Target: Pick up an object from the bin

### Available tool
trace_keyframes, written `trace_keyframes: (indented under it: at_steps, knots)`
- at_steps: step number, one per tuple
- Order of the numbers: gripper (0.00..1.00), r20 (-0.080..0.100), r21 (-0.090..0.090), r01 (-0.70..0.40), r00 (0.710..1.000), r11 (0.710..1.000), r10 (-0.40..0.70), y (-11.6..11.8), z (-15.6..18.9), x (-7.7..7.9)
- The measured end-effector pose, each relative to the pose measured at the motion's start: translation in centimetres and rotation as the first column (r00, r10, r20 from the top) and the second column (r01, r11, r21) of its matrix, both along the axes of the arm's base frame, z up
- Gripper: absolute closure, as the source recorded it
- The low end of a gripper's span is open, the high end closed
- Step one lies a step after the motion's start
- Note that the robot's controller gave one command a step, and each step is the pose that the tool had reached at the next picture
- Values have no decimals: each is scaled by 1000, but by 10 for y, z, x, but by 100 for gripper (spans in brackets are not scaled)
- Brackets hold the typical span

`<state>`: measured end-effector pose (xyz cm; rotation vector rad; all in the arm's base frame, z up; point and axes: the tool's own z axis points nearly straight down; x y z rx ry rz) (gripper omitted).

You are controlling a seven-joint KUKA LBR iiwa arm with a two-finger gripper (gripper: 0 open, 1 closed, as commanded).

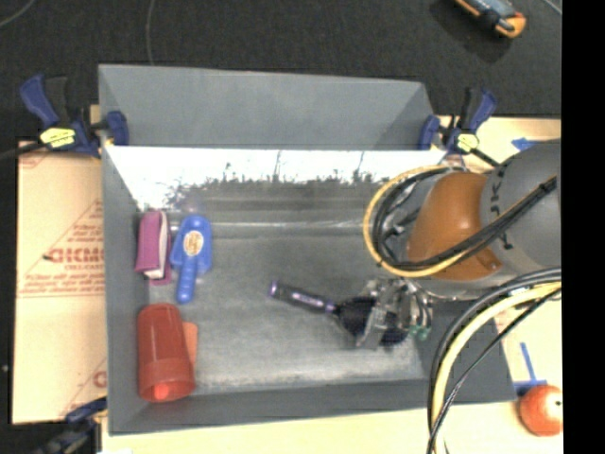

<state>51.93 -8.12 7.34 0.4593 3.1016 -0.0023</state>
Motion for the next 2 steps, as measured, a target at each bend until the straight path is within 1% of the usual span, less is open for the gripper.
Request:
trace_keyframes:
  at_steps: [2]
  knots:
    - [100,1,0,-3,1000,1000,3,0,1,0]
